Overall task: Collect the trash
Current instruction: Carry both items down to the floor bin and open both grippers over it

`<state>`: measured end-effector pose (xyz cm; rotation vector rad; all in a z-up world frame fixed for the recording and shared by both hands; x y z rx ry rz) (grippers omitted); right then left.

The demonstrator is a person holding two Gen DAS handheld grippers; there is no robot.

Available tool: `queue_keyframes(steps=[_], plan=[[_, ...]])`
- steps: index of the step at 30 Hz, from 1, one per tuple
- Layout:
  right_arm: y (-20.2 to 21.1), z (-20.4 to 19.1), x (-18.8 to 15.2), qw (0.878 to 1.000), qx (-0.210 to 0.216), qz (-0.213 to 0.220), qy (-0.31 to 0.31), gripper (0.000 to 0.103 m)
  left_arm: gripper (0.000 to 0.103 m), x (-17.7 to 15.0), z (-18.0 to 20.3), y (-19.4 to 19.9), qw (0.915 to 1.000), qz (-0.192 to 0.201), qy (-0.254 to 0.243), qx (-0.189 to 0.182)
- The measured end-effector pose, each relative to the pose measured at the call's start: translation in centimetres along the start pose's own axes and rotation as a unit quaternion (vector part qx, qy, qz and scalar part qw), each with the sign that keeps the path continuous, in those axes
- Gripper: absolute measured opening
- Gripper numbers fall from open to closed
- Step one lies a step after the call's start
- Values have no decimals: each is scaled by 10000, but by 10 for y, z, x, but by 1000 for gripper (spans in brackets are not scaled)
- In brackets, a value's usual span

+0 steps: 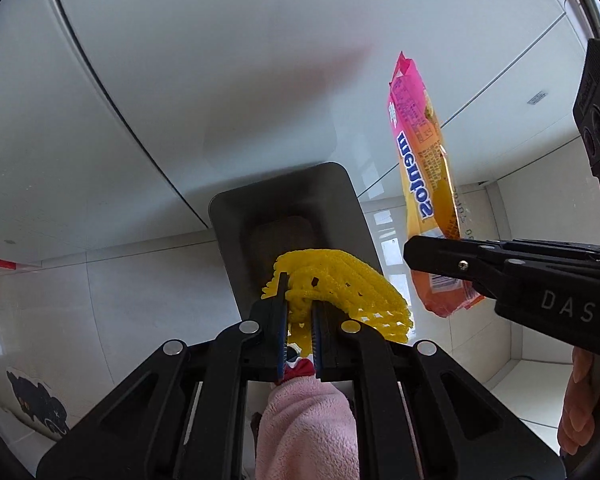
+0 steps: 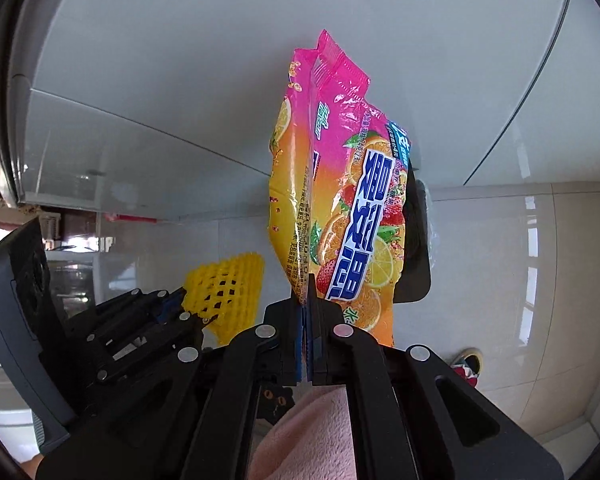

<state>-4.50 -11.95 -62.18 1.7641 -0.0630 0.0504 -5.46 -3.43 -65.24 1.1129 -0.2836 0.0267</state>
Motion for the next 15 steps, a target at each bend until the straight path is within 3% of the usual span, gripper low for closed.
queue_keyframes(steps=[7, 11, 15], plan=[[-39, -2, 17, 9998, -32, 73, -155, 6, 9, 7, -18, -33, 10000, 3, 16, -6], [-50, -7, 13, 9995, -87, 55, -282, 8, 15, 4, -24, -38, 10000, -15, 87, -42], [-56, -3, 12, 9989, -80, 1, -457, 19, 21, 1, -28, -42, 10000, -33, 76, 24]])
Point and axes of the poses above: each gripper's, at about its wrist camera, not at the fingertips, and y roughly against the way its jaws point, z to its right, x to its top, the point moved 8 cm from there along -y, roughly the way its jaws point, and after that the axes turned 15 degrees about -x, right-handed, at the moved point
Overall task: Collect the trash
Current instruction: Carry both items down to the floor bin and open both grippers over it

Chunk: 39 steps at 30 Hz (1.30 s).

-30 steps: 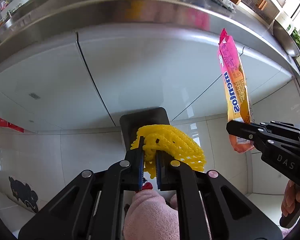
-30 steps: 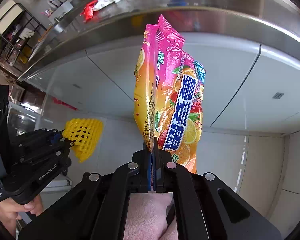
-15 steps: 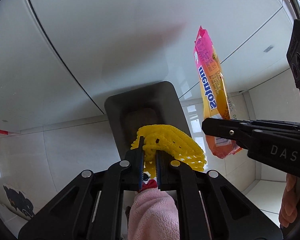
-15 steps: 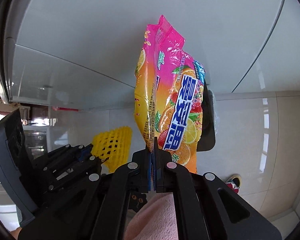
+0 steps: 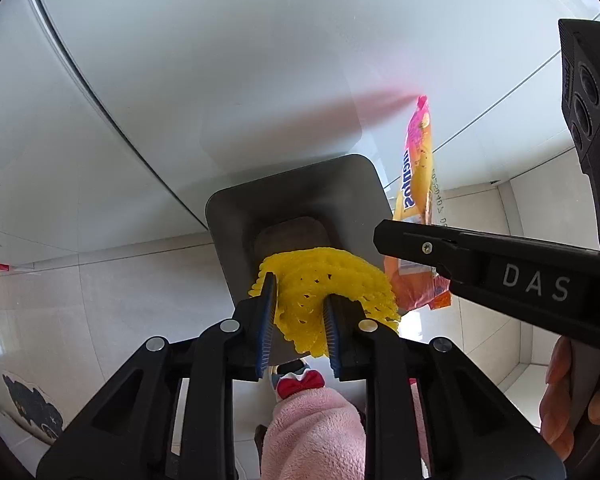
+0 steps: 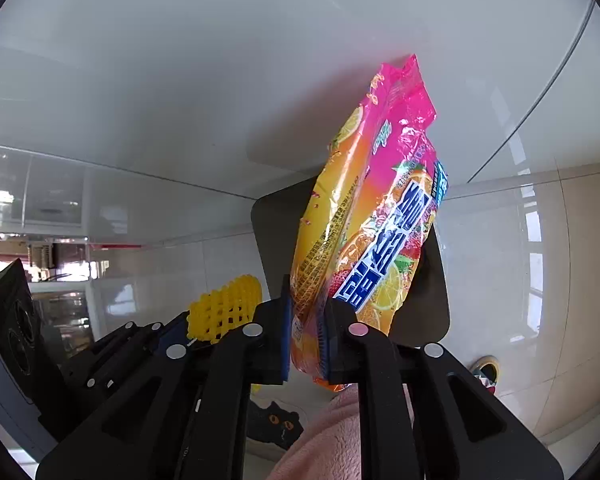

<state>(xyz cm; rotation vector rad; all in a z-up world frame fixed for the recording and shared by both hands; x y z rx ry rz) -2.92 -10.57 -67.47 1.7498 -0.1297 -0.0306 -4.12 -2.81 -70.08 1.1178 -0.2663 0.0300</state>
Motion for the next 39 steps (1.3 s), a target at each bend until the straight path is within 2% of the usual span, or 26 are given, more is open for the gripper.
queue_keyframes(steps=[4, 5, 8, 10, 12, 14, 16, 18, 20, 26, 39], plan=[[0, 4, -1, 10000, 58, 11, -41, 30, 24, -2, 4, -1, 10000, -8, 43, -32], [1, 5, -1, 9999, 97, 17, -60, 36, 26, -3, 5, 0, 10000, -8, 34, -41], [1, 4, 0, 9999, 129, 56, -61, 40, 43, 3, 0, 0, 10000, 50, 15, -78], [4, 5, 2, 9998, 121, 97, -87, 42, 58, 4, 1, 1, 9999, 114, -4, -60], [9, 7, 6, 9997, 109, 160, -151, 51, 65, 4, 2, 4, 9999, 142, 7, -47], [12, 9, 10, 9995, 88, 189, -230, 51, 70, 5, 3, 6, 9999, 151, 0, -16], [14, 16, 16, 9994, 102, 208, -264, 52, 80, 7, 4, 8, 9998, 182, -6, 0], [15, 15, 17, 9994, 141, 196, -228, 52, 85, 9, 3, 10, 9997, 225, -23, 1], [8, 12, 18, 9995, 244, 70, -201, 52, 91, 11, 3, 13, 9995, 285, -63, 153], [-15, 4, 15, 9969, 544, -387, -408, 52, 94, 9, -1, 16, 9984, 317, -77, 451], [6, 5, 30, 9978, 468, -202, -422, 52, 95, 18, 8, 28, 9984, 297, -91, 474]])
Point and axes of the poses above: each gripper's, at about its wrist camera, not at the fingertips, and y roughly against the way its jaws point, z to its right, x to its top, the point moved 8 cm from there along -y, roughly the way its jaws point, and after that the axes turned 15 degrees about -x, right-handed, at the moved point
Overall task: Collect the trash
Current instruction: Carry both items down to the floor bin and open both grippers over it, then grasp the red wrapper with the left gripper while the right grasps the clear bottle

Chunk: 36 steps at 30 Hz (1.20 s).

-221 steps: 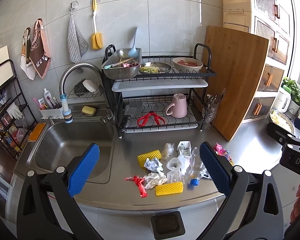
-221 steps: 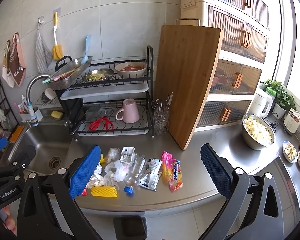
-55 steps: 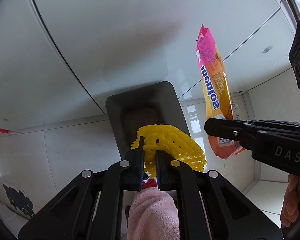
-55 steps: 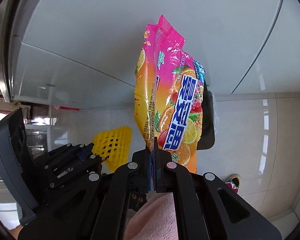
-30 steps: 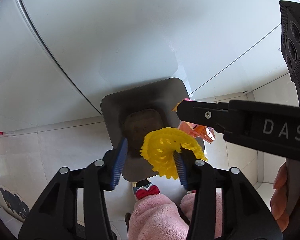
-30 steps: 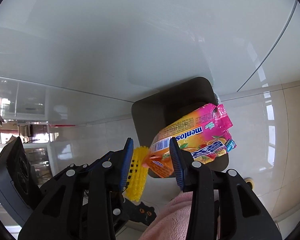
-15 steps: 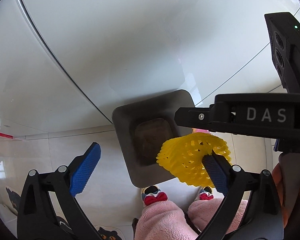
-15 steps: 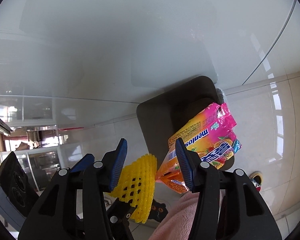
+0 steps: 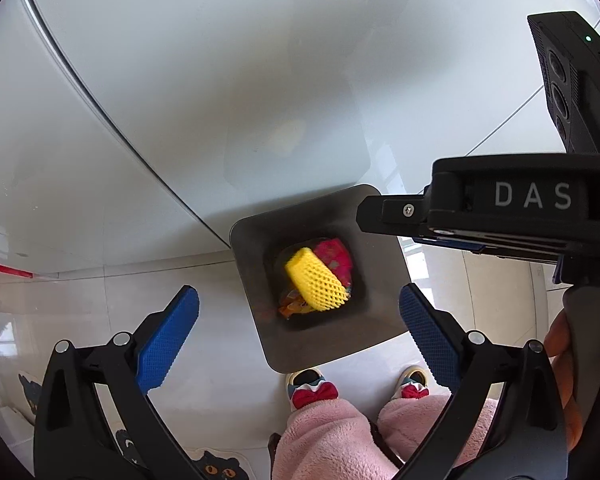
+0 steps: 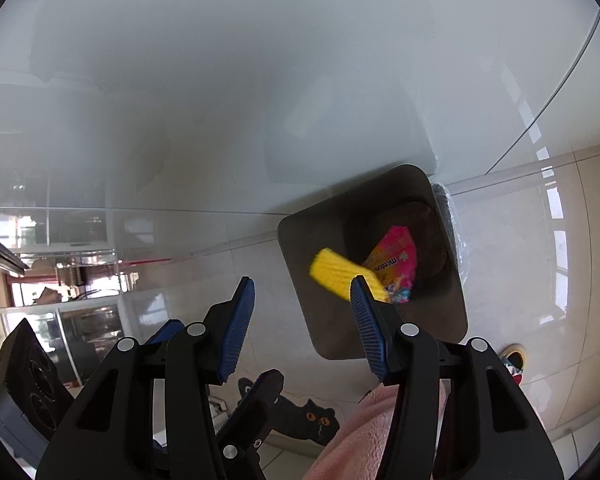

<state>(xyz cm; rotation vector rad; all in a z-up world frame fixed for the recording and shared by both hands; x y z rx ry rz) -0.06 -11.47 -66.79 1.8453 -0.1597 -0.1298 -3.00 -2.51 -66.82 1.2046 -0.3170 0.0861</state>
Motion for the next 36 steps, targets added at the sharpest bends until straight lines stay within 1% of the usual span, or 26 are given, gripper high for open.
queue_keyframes(steps=[5, 8, 10, 12, 14, 18, 19, 22, 25, 27, 29, 32, 36], plan=[[29, 12, 2, 9999, -92, 114, -13, 52, 95, 5, 13, 26, 10000, 30, -1, 15], [63, 13, -5, 9996, -161, 221, -15, 52, 95, 7, 22, 56, 9999, 121, 102, -37], [93, 10, -11, 9990, -245, 371, 86, 58, 95, 8, 29, 80, 9996, 208, 150, -70], [126, 9, -17, 9965, -448, 662, 233, 75, 95, 10, 36, 104, 9993, 302, 201, -93], [160, 7, -21, 9930, -590, 968, 341, 82, 95, 11, 41, 127, 9987, 404, 279, -140], [217, 4, -20, 9857, -751, 1436, 461, 90, 95, 21, 46, 171, 9976, 588, 340, -137], [230, 2, -18, 9838, -776, 1543, 479, 90, 95, 25, 45, 181, 9973, 641, 345, -120], [260, -1, -10, 9783, -848, 1813, 541, 91, 95, 43, 45, 211, 9960, 815, 347, -108], [284, -8, 0, 9756, -822, 1979, 481, 94, 95, 66, 44, 240, 9944, 1018, 289, -66], [302, -13, 14, 9728, -819, 2131, 384, 98, 95, 85, 43, 259, 9925, 1185, 273, -96], [320, -16, 28, 9693, -817, 2301, 285, 99, 95, 103, 43, 277, 9908, 1326, 253, -120], [339, -26, 50, 9652, -735, 2502, 179, 99, 95, 128, 39, 292, 9887, 1492, 151, -82], [364, -38, 75, 9600, -695, 2712, 66, 99, 95, 161, 30, 306, 9873, 1588, 91, -8]])
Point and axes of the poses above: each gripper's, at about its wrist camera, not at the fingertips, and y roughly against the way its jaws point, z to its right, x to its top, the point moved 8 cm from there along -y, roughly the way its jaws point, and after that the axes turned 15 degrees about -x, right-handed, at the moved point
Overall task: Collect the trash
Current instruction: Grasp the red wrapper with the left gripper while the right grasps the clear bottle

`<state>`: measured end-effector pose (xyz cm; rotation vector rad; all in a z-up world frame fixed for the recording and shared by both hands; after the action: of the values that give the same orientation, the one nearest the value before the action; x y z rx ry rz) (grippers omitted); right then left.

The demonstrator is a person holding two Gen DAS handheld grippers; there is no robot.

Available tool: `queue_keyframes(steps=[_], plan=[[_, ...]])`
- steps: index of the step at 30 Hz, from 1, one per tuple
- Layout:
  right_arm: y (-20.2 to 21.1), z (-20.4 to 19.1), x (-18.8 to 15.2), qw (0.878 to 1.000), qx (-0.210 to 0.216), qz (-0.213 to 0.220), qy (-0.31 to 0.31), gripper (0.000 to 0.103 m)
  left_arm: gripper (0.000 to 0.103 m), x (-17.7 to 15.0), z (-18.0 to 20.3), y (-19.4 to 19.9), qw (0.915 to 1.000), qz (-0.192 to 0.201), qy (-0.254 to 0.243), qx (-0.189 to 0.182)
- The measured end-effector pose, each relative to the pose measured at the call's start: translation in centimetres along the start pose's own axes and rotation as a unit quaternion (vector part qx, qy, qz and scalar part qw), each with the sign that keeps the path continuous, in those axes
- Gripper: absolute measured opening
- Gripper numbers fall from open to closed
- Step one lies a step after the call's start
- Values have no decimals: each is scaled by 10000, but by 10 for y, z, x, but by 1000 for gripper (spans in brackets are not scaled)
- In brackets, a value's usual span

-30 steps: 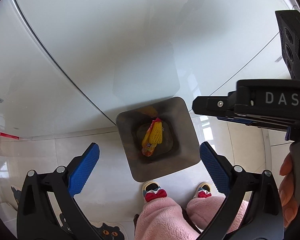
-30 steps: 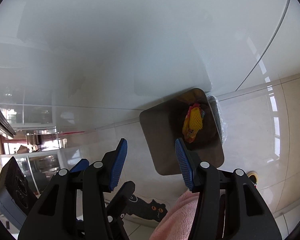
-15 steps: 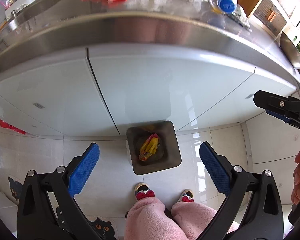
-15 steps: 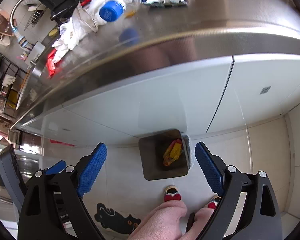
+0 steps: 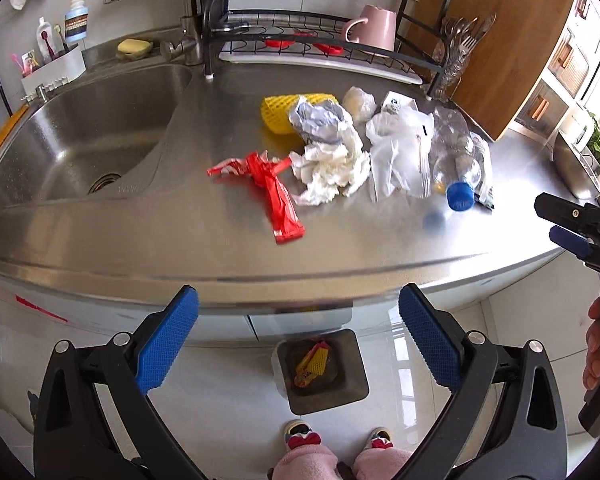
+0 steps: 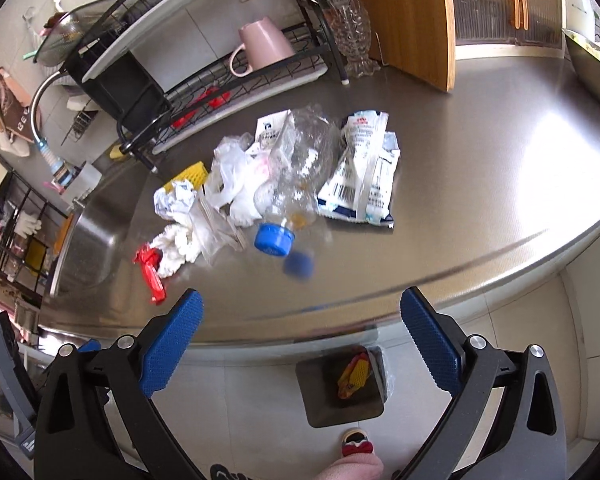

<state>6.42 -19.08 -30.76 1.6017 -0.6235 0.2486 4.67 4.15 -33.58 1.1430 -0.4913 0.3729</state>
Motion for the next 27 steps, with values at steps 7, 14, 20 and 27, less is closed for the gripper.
queue_keyframes(steps=[7, 14, 20, 27], plan=[[4, -10, 58, 9995, 69, 257, -197, 99, 95, 43, -20, 1, 9998, 192, -34, 27], [-32, -26, 85, 9999, 22, 14, -141, 73, 88, 68, -34, -13, 9997, 228, -112, 49], [-63, -35, 85, 9993, -84, -318, -193, 66, 73, 73, -43, -33, 10000, 28, -83, -10], [-78, -41, 80, 9982, -170, -564, -116, 62, 58, 64, -50, -61, 9994, -306, 111, -97]])
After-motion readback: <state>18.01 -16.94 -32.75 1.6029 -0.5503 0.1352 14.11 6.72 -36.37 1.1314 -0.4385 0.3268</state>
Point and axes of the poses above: each gripper's, at about its wrist camera, not at the fingertips, and y roughly against the way its jaws point, z to its right, x to its top, the point moved 8 cm from there along -y, roughly the way its jaws point, and after that the axes turned 15 degrees about -x, right-handed, at the moved point
